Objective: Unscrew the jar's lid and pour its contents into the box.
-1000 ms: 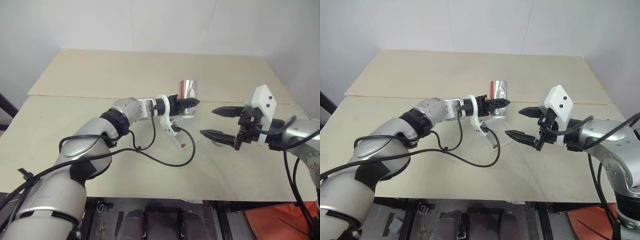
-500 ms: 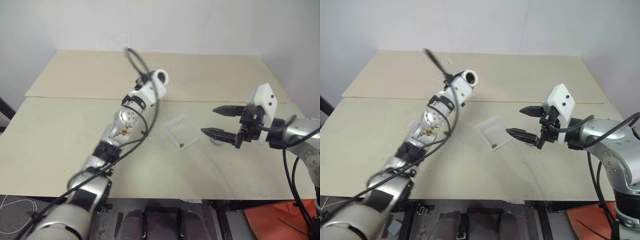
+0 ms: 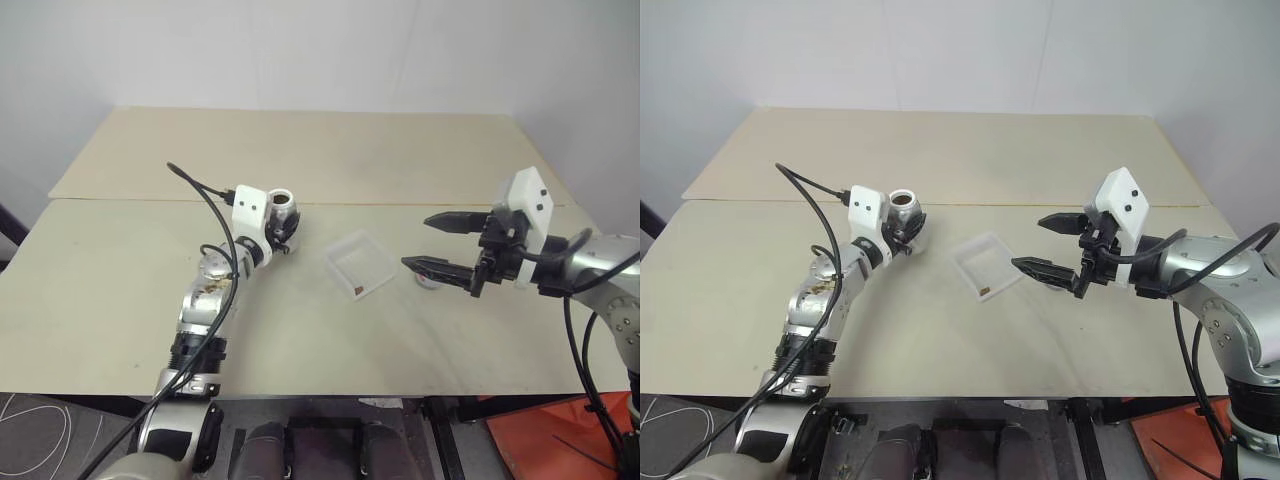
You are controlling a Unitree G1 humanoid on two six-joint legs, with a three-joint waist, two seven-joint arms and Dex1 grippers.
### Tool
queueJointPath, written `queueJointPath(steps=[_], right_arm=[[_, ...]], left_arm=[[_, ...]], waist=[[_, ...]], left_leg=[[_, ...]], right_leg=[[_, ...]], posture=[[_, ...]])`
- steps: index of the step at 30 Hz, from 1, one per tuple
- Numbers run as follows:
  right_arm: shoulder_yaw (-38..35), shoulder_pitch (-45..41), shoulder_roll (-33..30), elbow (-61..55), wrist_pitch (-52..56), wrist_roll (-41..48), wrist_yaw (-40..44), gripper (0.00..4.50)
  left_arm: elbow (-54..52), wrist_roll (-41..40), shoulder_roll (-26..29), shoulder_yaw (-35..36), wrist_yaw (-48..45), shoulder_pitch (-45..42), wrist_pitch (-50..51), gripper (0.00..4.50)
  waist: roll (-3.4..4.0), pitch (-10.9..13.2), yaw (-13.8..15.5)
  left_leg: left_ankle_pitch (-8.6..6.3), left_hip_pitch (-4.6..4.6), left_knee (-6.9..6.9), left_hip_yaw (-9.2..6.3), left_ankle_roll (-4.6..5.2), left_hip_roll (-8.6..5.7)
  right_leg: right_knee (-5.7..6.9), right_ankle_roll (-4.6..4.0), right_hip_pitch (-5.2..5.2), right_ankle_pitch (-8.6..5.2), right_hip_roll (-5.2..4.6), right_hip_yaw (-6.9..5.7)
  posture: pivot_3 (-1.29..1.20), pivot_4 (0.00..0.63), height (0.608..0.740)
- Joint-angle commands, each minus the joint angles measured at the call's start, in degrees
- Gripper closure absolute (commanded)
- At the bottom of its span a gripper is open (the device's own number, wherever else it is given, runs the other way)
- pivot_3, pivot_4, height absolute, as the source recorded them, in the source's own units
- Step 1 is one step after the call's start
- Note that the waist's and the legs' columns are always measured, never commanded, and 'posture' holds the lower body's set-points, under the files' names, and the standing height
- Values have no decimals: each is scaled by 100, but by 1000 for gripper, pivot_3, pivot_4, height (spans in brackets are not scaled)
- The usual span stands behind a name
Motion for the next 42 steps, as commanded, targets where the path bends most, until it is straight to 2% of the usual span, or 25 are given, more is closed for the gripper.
queueJointPath(steps=[1,6,13,14,22,28,31,33,37,42], right_arm=[[-84,-16,-46,-155,-29,-2,-40,63],[-20,-27,-14,-165,9,14,-69,63],[56,-41,5,-184,38,35,-102,0],[68,-42,8,-189,43,42,-106,0],[81,0,-72,-134,12,68,6,0],[103,9,-57,-89,-84,51,177,0],[118,13,-88,-11,-175,6,350,0],[127,4,-95,57,-245,-28,475,0],[184,-55,-78,231,-391,-136,661,0],[184,-46,-41,243,-464,-231,712,0]], left_arm=[[91,-14,-60,14,-104,-8,-665,2561],[711,139,-68,-58,-118,30,-1050,2561],[731,135,21,-88,-311,197,-1124,193],[636,135,57,-108,-363,254,-1093,59],[-1386,-507,1175,-127,-1761,1077,-434,59],[-2654,-1659,2323,725,-2711,1491,80,59],[-2944,-2232,3011,1204,-3228,1640,412,59],[-2990,-2348,3273,1354,-3310,1704,509,59],[-2980,-2414,3534,1582,-3315,1814,556,59],[-3174,-2367,3505,1624,-3110,2001,538,59]], waist=[[0,0,10],[1,0,4],[1,0,2],[1,0,2],[2,-1,-33],[3,-1,-33],[4,-1,-50],[6,-1,-47],[6,-1,-27],[6,-1,-28]], left_leg=[[0,0,0,0,0,0],[-1,1,-1,0,2,1],[-2,0,-2,1,3,3],[-2,0,-2,0,3,3],[-3,0,-10,7,3,14],[-3,7,-12,9,2,18],[-2,11,-13,10,0,21],[-3,18,-16,14,1,20],[-3,27,-16,16,1,18],[-3,25,-19,18,0,19]], right_leg=[[0,0,0,0,0,0],[-2,-1,2,0,0,0],[-4,-1,1,0,0,-1],[-4,-1,1,0,0,-1],[-7,-4,-4,0,2,1],[-7,-8,0,-2,1,1],[-4,-13,-1,-4,4,-1],[-6,-13,2,-5,3,0],[-9,-12,12,-6,3,-1],[-10,-13,8,-6,5,0]], posture=[[0,150,740],[0,150,740],[0,150,740],[0,150,740],[0,150,740],[0,150,740],[0,150,740],[0,150,740],[0,150,740],[0,150,740]])
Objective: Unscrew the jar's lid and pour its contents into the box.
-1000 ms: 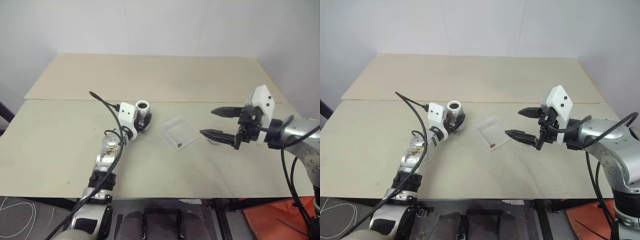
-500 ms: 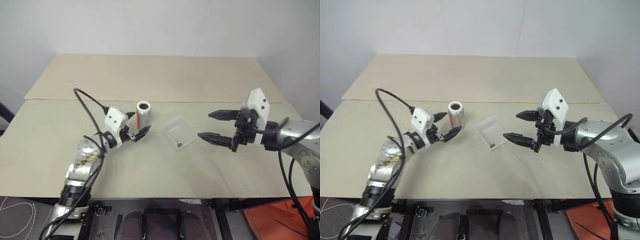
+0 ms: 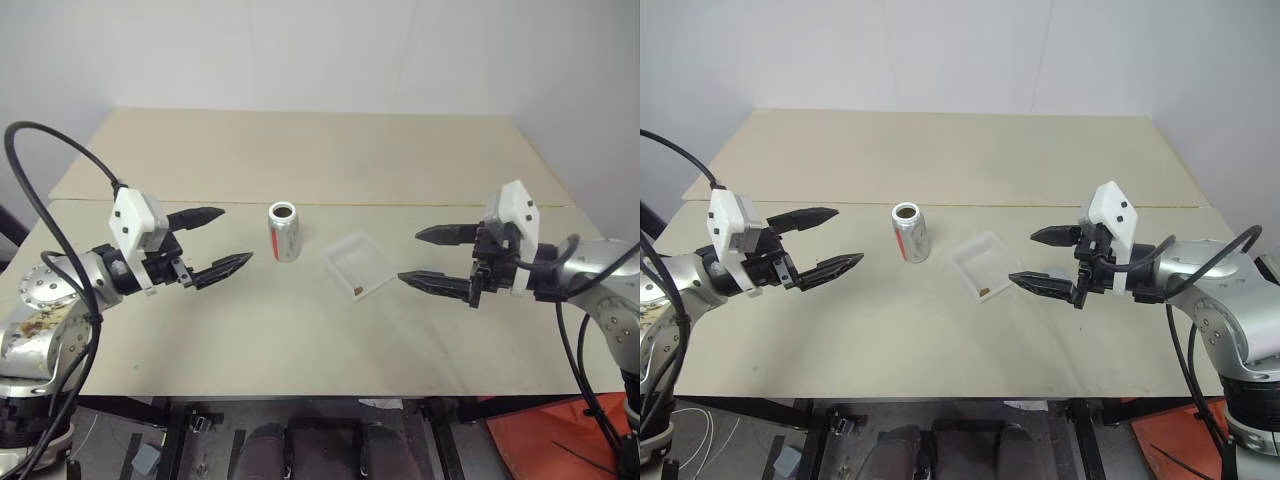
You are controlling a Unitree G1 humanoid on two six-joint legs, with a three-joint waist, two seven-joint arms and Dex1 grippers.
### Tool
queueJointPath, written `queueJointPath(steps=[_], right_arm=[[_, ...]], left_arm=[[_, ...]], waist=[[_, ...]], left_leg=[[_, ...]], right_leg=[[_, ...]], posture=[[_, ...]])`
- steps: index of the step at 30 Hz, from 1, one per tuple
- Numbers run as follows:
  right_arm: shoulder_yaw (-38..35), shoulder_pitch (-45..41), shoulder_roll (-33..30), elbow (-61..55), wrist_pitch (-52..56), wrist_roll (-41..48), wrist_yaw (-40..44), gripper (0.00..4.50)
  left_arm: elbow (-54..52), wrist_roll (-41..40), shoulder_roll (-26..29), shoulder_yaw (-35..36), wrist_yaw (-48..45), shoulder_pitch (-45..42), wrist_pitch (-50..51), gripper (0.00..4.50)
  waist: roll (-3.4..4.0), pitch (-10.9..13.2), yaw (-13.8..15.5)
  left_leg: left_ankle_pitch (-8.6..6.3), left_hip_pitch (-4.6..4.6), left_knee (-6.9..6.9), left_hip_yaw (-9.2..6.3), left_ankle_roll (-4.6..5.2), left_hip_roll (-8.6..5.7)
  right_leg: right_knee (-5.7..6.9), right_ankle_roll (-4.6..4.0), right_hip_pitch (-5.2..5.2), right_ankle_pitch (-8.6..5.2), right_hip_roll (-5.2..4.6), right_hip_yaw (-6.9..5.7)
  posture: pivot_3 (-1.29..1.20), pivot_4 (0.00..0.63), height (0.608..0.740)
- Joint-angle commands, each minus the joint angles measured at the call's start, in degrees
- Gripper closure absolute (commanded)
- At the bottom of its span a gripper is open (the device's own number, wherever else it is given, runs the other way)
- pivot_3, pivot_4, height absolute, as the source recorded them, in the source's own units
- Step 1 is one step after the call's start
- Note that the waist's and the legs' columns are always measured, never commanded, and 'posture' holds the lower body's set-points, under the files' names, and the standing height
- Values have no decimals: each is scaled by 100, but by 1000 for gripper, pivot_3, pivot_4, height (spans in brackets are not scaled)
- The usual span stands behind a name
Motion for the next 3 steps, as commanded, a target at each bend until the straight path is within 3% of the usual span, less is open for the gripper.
queueJointPath(steps=[1,3], right_arm=[[-113,-61,-32,-130,-184,-31,30,0],[-141,-70,-41,-150,-161,-1,46,0]], left_arm=[[-334,-74,-4,147,196,86,5,59],[-378,-100,-48,107,273,65,14,59]], waist=[[0,0,0],[0,0,0]], left_leg=[[0,0,-1,2,0,0],[0,0,-2,2,0,1]], right_leg=[[-1,0,0,0,-1,1],[-1,-1,-1,0,-1,1]], posture=[[0,150,740],[0,150,740]])
